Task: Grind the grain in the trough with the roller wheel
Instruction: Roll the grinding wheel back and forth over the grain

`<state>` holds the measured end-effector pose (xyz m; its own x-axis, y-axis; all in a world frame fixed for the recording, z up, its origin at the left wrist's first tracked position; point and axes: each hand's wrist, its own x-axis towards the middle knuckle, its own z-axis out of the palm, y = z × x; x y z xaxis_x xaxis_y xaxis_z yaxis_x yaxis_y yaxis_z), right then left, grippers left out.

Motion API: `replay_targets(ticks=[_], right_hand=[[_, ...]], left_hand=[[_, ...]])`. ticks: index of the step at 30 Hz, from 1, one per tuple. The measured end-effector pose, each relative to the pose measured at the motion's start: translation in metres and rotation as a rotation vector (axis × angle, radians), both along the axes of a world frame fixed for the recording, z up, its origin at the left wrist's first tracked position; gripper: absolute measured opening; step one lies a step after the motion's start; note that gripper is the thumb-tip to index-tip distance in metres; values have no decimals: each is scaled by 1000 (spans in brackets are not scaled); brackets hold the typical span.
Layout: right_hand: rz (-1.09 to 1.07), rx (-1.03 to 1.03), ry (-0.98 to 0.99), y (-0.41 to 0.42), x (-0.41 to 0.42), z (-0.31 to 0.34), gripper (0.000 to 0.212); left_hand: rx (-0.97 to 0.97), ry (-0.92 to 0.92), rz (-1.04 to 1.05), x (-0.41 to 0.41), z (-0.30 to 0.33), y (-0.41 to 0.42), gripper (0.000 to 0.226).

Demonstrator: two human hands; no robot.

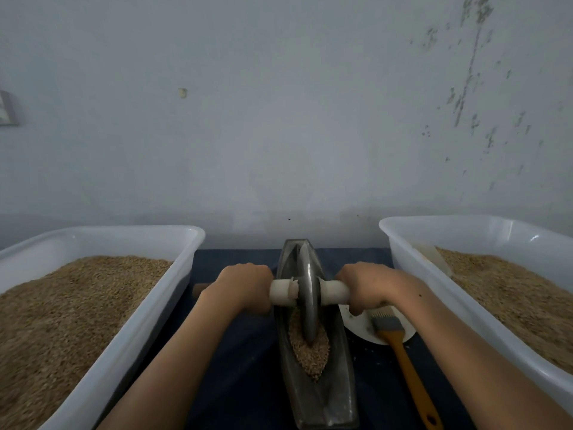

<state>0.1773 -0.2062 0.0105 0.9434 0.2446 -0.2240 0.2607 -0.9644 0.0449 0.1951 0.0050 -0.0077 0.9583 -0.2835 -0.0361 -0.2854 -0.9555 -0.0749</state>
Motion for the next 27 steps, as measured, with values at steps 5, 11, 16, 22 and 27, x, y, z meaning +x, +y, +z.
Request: replay_targets(ticks=[5, 11, 16, 22, 27], right_hand=[[-8, -13, -51, 2, 6, -3, 40], [-20, 15, -345, 4, 9, -14, 23], [6, -38, -247, 4, 5, -9, 29], [-12, -29, 38, 1, 3, -1, 43], [-14, -31, -155, 1, 9, -7, 28]], left_hand=[[-18, -10, 25, 3, -1, -1, 39], [-13, -338, 42, 2, -9, -7, 25], [7, -258, 42, 1, -7, -5, 28], [6, 22, 42, 0, 2, -3, 43], [11, -106, 71, -1, -1, -6, 37]])
